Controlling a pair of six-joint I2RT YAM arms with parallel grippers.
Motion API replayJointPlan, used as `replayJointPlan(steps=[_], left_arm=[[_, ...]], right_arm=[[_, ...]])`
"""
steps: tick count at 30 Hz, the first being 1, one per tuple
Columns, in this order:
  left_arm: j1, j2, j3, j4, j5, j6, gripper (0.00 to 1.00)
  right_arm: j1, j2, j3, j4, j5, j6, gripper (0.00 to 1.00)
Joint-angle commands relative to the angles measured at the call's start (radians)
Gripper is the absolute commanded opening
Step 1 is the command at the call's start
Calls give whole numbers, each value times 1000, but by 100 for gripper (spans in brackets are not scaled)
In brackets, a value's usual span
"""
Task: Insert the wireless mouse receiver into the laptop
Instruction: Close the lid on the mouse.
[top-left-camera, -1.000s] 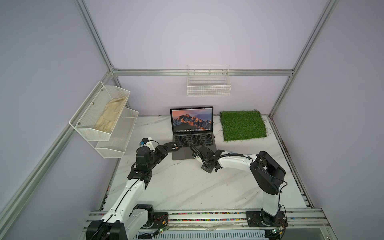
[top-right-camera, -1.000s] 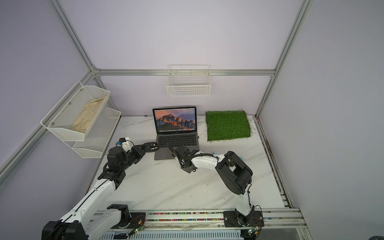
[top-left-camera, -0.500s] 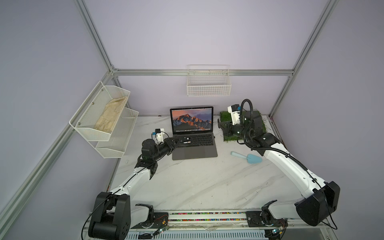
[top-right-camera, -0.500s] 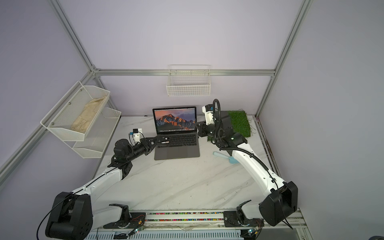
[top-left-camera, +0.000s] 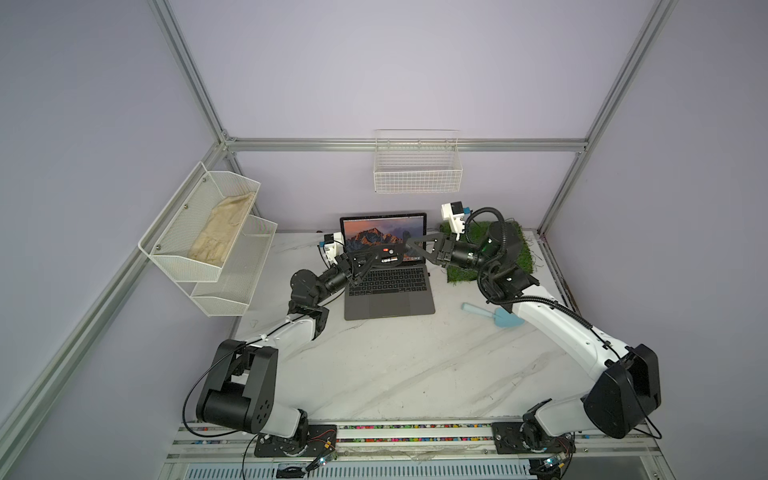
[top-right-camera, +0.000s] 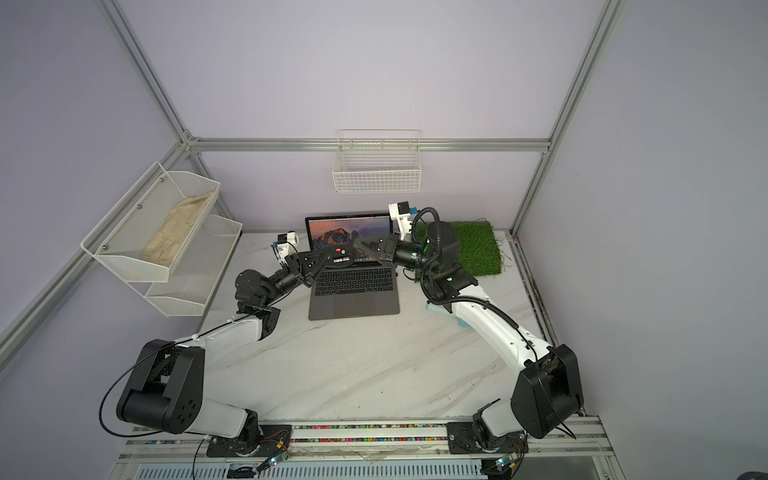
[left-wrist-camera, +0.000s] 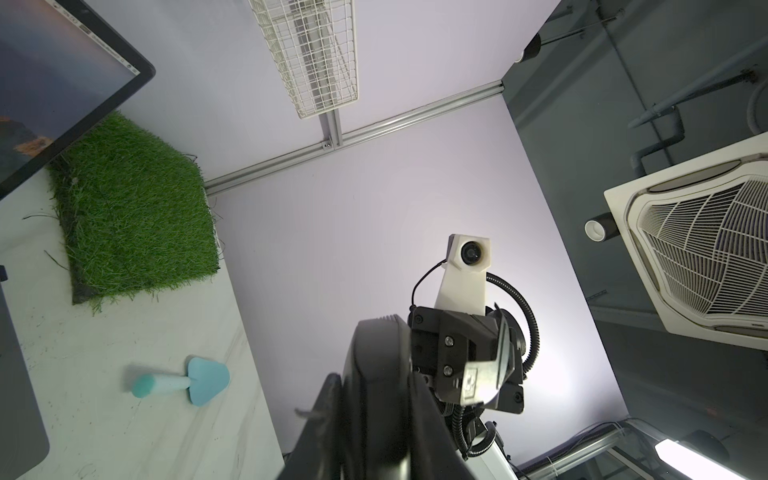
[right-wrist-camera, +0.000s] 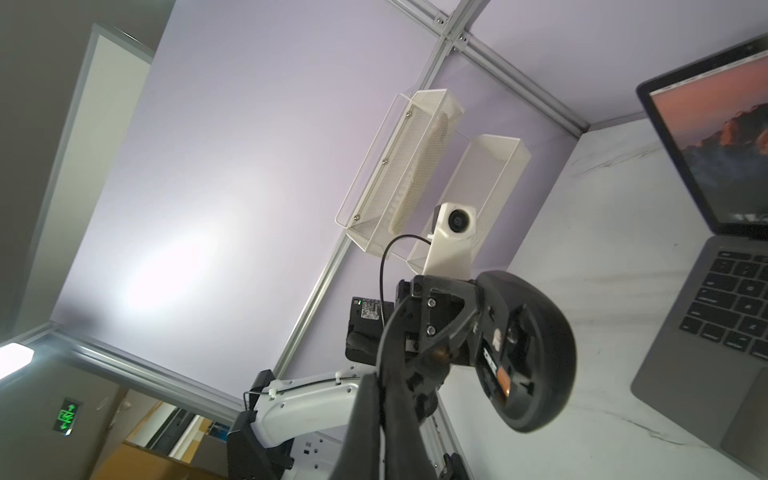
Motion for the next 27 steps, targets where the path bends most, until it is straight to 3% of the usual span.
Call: replayJointPlan(steps=[1, 14, 27], left_arm=[[-7, -12, 30, 115, -45, -30, 0], [-9, -14, -6, 144, -84, -53, 0], [-11, -13, -8, 144, -77, -57, 0]], right_arm=[[1, 10, -15, 126, -38, 112, 0], [1, 45, -62, 236, 11, 183, 0], [1, 93, -38, 194, 4, 174, 0]])
